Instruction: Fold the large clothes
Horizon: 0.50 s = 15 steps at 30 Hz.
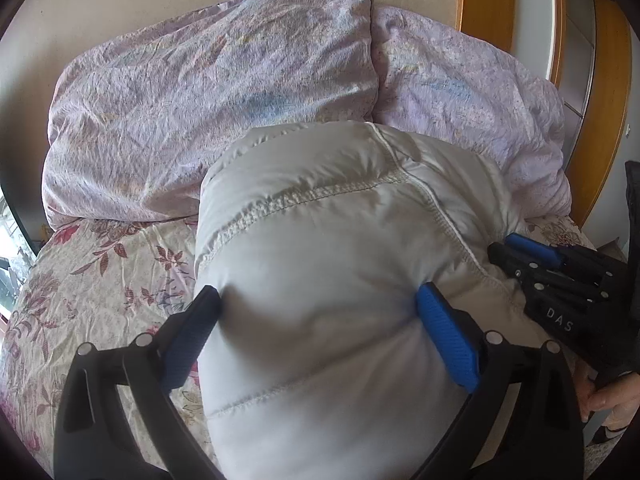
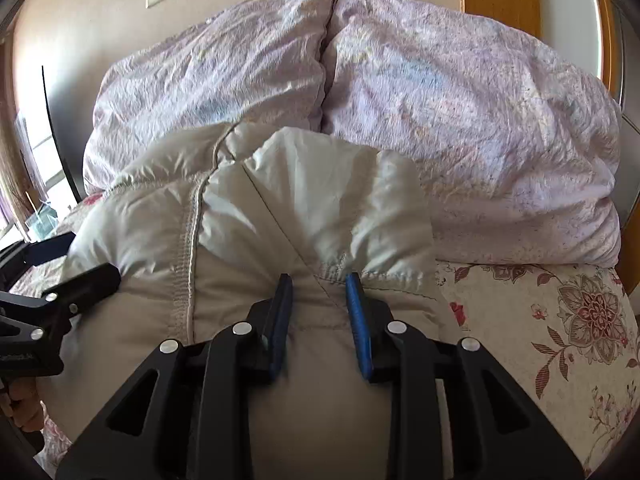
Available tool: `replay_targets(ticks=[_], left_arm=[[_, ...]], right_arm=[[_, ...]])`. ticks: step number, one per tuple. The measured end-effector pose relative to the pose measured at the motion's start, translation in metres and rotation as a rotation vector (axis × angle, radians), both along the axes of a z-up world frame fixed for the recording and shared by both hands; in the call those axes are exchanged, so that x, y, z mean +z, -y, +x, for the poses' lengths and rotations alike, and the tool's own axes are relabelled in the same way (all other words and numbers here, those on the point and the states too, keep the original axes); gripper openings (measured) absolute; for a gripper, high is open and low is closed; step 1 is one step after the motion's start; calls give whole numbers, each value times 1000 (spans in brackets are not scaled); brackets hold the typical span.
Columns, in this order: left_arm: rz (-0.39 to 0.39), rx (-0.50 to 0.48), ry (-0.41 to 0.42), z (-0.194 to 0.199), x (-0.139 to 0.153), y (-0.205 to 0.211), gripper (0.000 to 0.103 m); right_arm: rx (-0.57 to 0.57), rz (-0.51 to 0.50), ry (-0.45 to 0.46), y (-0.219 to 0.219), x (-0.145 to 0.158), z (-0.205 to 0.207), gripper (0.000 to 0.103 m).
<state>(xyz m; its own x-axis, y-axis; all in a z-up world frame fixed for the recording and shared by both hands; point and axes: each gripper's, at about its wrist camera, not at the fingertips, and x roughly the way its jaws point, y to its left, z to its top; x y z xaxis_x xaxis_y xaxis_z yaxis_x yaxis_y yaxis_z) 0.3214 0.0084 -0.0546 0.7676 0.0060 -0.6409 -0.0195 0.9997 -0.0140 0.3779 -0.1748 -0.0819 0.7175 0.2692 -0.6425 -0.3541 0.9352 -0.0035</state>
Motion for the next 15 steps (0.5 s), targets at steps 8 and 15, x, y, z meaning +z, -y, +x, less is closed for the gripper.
replay_targets(ticks=[8, 15], left_arm=[[24, 6, -14, 12, -15, 5, 101], [22, 19, -23, 18, -27, 5, 101]], right_arm=[[12, -12, -45, 1, -19, 18, 30], [25, -4, -54, 1, -25, 26, 30]])
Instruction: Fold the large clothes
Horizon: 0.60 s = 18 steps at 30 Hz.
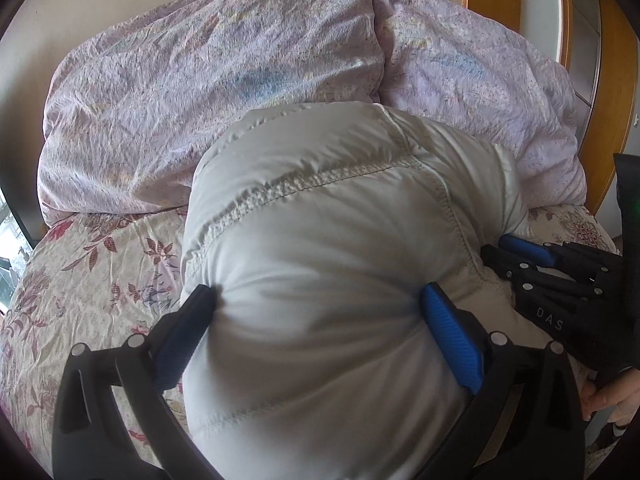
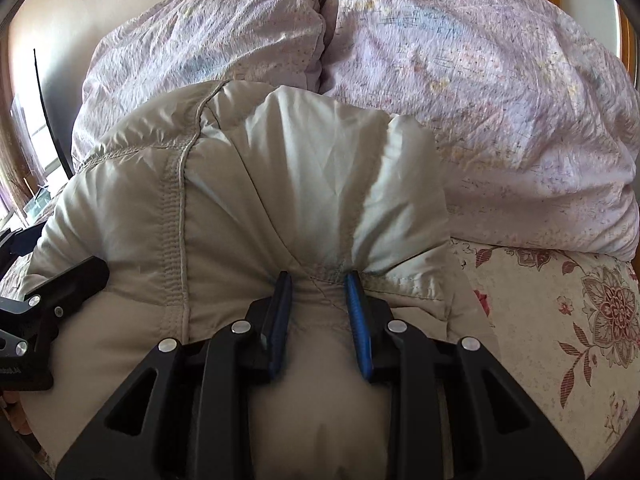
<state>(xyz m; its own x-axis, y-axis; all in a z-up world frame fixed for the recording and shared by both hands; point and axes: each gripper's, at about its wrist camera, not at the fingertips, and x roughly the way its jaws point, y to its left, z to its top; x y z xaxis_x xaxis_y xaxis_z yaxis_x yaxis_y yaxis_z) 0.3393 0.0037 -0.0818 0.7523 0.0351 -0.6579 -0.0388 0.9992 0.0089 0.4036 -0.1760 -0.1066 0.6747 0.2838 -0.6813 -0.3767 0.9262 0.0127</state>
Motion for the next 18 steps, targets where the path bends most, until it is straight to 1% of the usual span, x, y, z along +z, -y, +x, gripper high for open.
replay_targets(ticks=[5, 8, 10, 12, 14, 18], left_arm=[[15, 25, 20, -1, -9, 3, 101], [30, 30, 20, -4, -5, 5, 101], [15, 35, 31, -15, 3, 1, 101], [-3, 34, 51, -28, 10, -4, 101], [-9, 33, 59, -35, 13, -8, 101], [-71, 9, 20, -29, 3, -14, 101]], right_arm=[[0, 0, -2, 0, -3, 4, 30], [2, -2, -13, 1, 5, 2, 30], [12, 26, -14, 10, 17, -7, 30], [35, 92, 13, 25, 29, -23, 30], [48, 114, 23, 34, 33, -33, 30], [53, 49, -13, 30, 18, -31, 30]])
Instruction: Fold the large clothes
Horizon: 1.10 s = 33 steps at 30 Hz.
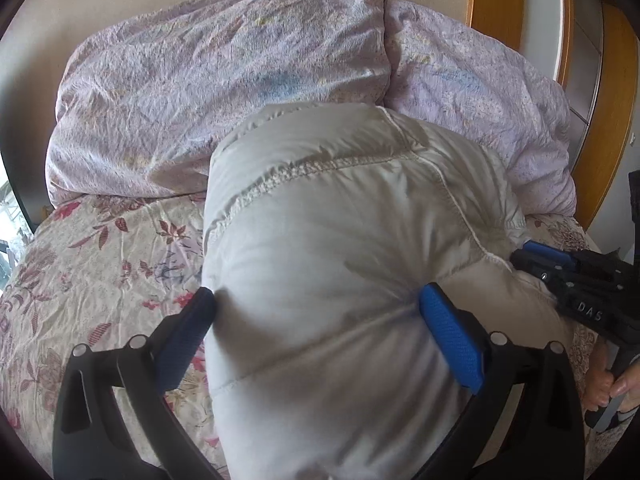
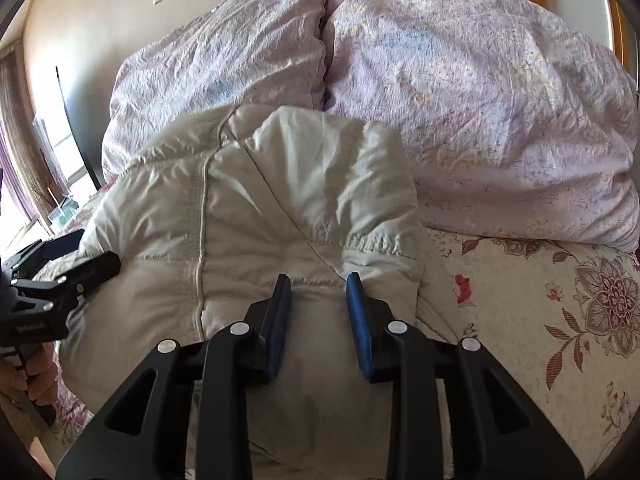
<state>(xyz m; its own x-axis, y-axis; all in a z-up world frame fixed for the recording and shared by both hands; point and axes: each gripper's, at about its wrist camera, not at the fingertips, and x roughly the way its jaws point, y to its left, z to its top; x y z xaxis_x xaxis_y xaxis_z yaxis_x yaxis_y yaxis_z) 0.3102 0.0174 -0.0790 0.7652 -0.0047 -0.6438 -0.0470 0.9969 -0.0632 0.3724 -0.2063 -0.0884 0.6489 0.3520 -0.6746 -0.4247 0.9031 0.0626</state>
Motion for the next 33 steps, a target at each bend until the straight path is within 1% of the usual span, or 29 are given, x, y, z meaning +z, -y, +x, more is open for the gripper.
replay_targets(ticks=[3, 7, 10, 12, 13, 14, 15, 16, 18, 20, 21, 24, 30, 33], left_arm=[[11, -5, -11, 6, -6, 1, 101], [6, 4, -11, 12, -13, 0, 101], [11, 8, -7, 9, -8, 1, 101], [-16, 9, -9, 0, -2, -4, 101], [-26, 13, -8, -6, 2, -6, 101], [-29, 18, -6, -12, 6, -8, 101], [-26, 23, -4, -19, 10, -9, 101], [-24, 27, -1, -27, 14, -11, 101], [-29, 22, 13, -44, 21, -13, 101], [-35, 19, 12, -61, 24, -15, 101], [-37, 19, 7, -69, 25, -14, 101], [-27, 21, -8, -92, 24, -13, 101], [5, 20, 19, -137, 26, -3, 101], [-19, 23, 12, -152, 24, -4, 101]], right_arm=[[-11, -6, -21, -5, -10, 9, 30], [-45, -6, -15, -9, -17, 13, 30], [-86, -6, 2, -10, -12, 9, 30], [-114, 5, 9, -5, -3, 0, 34], [-128, 14, 14, -2, 2, -6, 37], [-143, 30, 17, 2, 8, -14, 50], [-170, 41, 24, 7, 14, -22, 72], [-187, 54, 32, 10, 19, -29, 89], [-182, 97, 51, 17, 31, -50, 91], [-213, 90, 57, 21, 39, -68, 100], [-239, 86, 65, 23, 43, -79, 102], [-251, 102, 60, 28, 49, -105, 102], [-282, 127, 39, 32, 53, -147, 102], [-300, 102, 35, 29, 49, -163, 102]])
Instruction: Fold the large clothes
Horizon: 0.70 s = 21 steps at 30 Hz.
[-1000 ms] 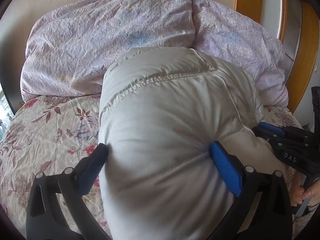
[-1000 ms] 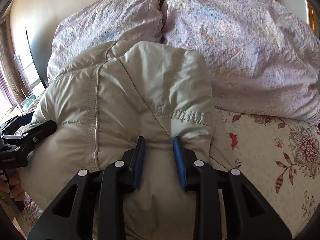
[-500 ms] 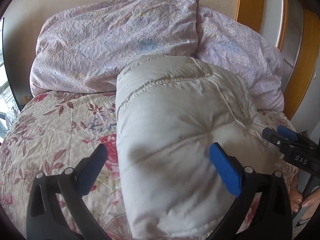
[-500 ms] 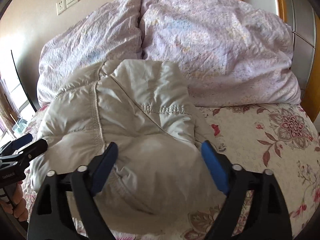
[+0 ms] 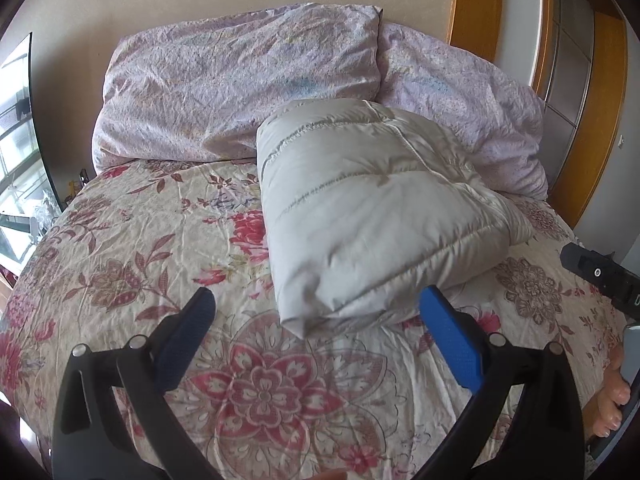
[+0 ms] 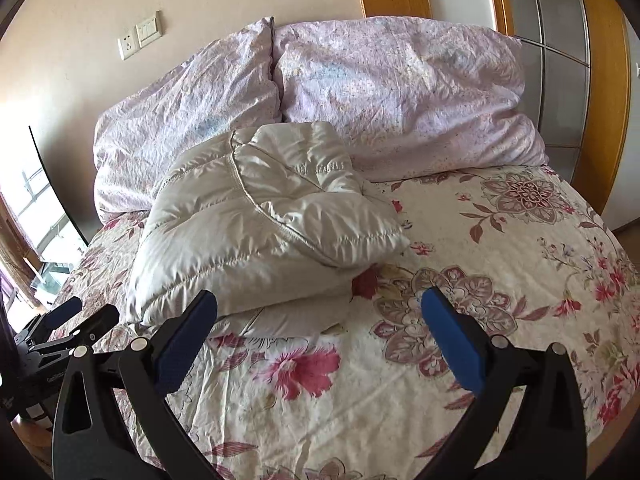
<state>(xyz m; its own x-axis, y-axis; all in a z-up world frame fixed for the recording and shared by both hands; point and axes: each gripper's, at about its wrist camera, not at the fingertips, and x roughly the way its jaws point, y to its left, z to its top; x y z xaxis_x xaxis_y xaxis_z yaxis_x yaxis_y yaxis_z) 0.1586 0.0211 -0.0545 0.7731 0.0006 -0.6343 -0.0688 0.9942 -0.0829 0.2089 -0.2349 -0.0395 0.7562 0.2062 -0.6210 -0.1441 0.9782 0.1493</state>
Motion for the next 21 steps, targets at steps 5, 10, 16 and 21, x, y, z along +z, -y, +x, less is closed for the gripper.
replay_targets(ticks=[5, 10, 16, 21], left_arm=[[10, 0, -16, -14, 1, 1, 101], [-16, -9, -40, -22, 5, 2, 101], [-19, -12, -48, -28, 7, 7, 101], [-25, -15, -55, -33, 10, 9, 101]], right_arm=[[-10, -1, -41, -2, -5, -13, 102], [-16, 26, -69, 1, -5, -25, 102], [-6, -12, -68, -4, -4, -34, 102], [11, -22, -64, -10, 1, -42, 102]])
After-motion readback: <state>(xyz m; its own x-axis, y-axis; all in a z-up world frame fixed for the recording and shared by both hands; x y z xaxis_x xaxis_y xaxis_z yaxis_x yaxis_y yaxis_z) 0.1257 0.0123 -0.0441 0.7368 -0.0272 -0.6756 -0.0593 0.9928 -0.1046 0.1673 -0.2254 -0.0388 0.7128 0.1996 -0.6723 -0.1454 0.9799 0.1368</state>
